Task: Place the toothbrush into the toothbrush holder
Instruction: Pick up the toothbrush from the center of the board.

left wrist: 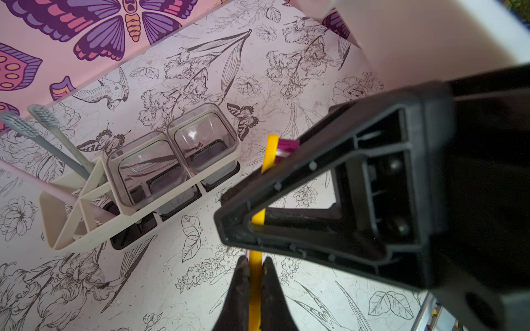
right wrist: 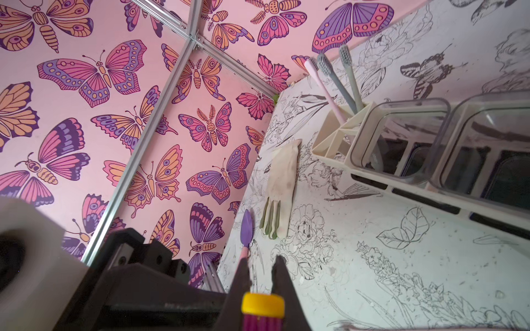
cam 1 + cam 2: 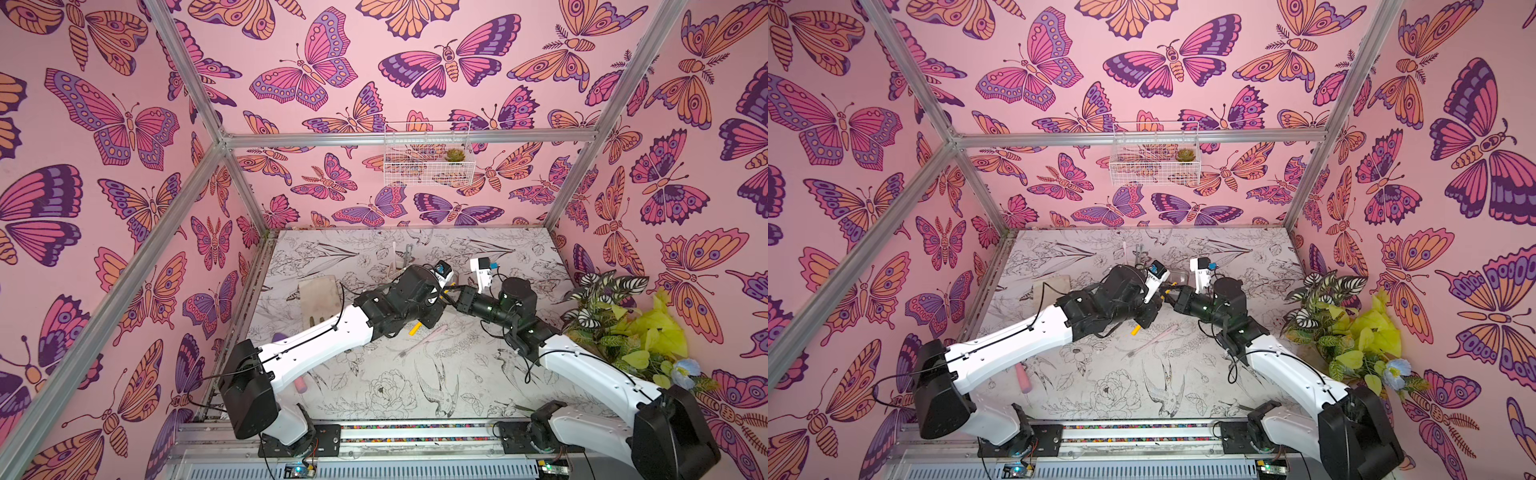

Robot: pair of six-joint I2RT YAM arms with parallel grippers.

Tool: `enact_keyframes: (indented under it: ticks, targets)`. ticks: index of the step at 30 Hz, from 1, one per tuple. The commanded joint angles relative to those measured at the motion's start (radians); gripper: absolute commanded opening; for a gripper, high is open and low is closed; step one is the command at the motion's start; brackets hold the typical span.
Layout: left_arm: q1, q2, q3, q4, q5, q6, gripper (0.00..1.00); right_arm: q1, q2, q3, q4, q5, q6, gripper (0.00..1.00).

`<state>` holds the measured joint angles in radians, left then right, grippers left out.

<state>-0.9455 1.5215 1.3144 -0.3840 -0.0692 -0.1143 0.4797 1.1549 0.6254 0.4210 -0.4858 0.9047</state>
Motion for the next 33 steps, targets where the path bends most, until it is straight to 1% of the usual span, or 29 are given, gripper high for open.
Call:
enact_keyframes:
  ticks: [1,5,10,13,18,24,29,33]
  targets:
    - [-0.007,0.025,0.019,0.026,-0.005,-0.004,0.0,0.003,0.018,0.029,-0.001,0.011,-0.003,0.0]
    - [-0.006,0.029,0.019,0.028,-0.009,0.01,0.0,0.003,0.025,0.038,-0.021,0.017,-0.022,0.0]
    - [-0.006,0.026,0.003,0.035,-0.009,0.045,0.0,0.003,0.028,0.07,-0.092,0.03,-0.045,0.0]
    - [-0.006,0.024,-0.008,0.036,-0.015,0.051,0.0,0.003,0.007,0.079,-0.123,0.036,-0.058,0.0]
    - [-0.006,0.016,-0.016,0.036,-0.02,0.066,0.0,0.003,-0.034,0.082,-0.193,0.086,-0.098,0.0]
    - [-0.003,-0.009,-0.027,0.034,-0.042,0.077,0.0,0.004,-0.043,0.109,-0.225,0.103,-0.124,0.0]
    - [0.006,-0.054,-0.057,0.039,-0.087,0.082,0.0,0.003,-0.037,0.169,-0.316,0.126,-0.168,0.0]
    - [0.029,-0.089,-0.091,0.062,-0.082,0.073,0.01,0.003,-0.027,0.209,-0.355,0.123,-0.189,0.0]
